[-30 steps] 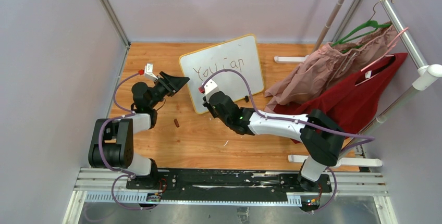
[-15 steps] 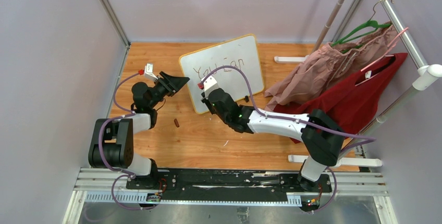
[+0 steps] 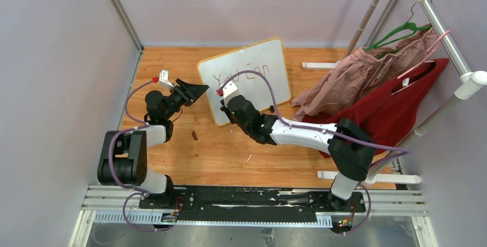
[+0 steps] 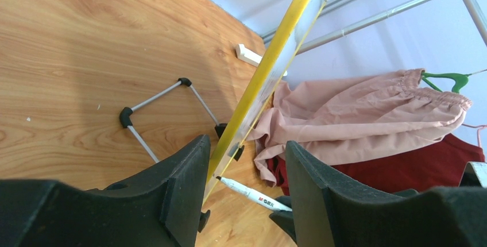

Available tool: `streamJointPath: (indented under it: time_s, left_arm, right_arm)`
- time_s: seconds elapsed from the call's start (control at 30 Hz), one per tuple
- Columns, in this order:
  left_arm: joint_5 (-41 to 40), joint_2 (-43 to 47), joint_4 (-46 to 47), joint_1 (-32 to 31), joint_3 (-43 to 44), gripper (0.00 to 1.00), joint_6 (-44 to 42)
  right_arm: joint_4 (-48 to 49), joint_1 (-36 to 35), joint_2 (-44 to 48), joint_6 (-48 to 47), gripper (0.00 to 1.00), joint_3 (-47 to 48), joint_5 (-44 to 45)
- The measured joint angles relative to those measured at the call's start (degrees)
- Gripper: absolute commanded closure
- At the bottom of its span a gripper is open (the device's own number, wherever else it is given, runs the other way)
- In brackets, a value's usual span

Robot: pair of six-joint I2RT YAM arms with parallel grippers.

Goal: Write a sentence on the whiteboard

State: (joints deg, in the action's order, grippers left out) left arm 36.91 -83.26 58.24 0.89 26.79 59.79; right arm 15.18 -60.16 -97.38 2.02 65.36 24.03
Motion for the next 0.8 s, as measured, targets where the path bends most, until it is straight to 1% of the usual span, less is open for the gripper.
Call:
streamJointPath:
  time_s: [0.8]
  left_arm:
    - [-0.04,0.00,0.02,0.00,0.00,0.44,0.28]
  right_arm:
    - [-1.77,0.22,-0.42,1.18,1.00,-0.33,-1.09]
